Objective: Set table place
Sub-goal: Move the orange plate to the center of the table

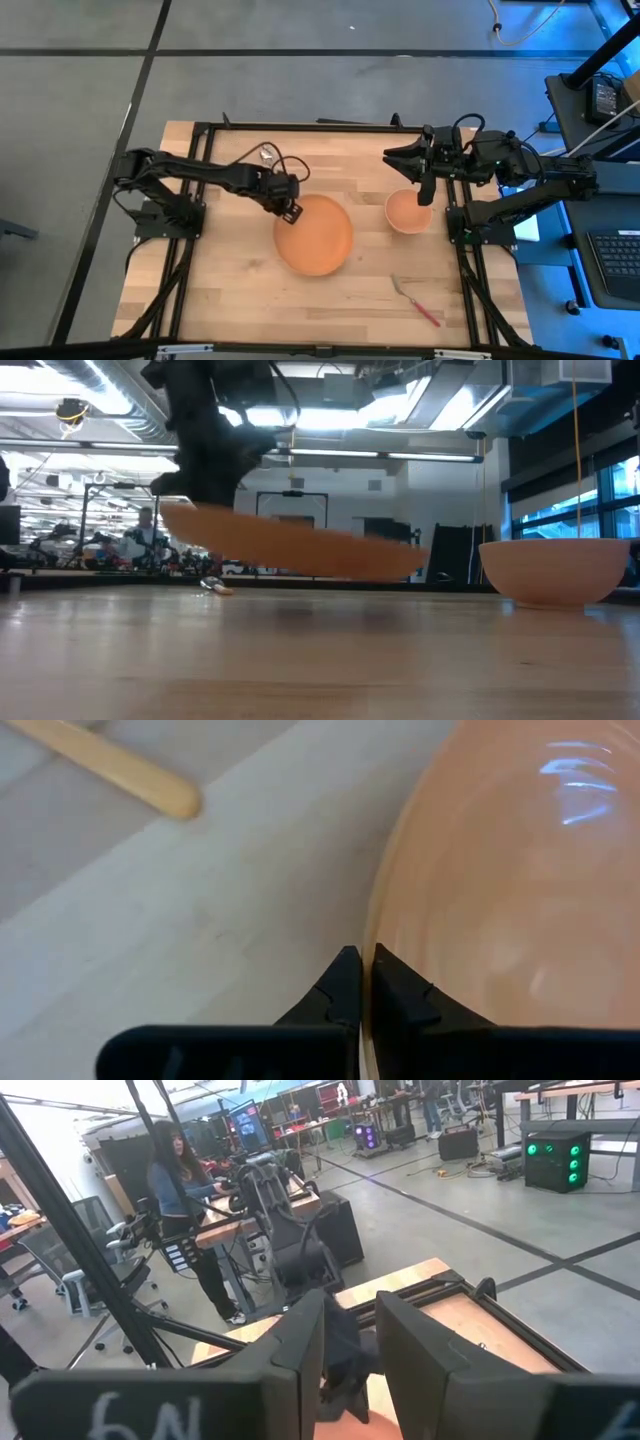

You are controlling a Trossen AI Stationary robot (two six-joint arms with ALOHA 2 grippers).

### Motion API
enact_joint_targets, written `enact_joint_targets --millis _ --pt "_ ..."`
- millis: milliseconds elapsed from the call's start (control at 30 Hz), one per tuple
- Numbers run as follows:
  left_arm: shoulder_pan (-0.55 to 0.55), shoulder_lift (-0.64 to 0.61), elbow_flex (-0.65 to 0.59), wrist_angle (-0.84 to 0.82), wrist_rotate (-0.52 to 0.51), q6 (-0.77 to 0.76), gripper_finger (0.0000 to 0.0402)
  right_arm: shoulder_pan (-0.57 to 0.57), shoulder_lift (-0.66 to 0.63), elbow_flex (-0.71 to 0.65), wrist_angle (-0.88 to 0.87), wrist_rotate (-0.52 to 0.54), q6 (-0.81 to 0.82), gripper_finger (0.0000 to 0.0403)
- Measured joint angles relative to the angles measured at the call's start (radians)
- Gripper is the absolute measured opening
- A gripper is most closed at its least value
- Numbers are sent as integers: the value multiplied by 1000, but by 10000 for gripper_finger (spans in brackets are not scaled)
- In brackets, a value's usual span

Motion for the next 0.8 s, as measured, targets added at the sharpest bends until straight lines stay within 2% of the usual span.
enact_joint_targets --millis 100,267,600,800 --pt "-7 9 0 16 -66 -22 2 0 0 0 -1 0 -1 97" --pt "9 9 0 89 -67 -61 2 0 0 0 -2 0 -12 97" --pt "-50 37 0 84 -64 -216 1 0 0 0 -4 0 -16 97" --pt "-80 50 -1 52 -76 -238 1 0 0 0 -7 0 -28 97"
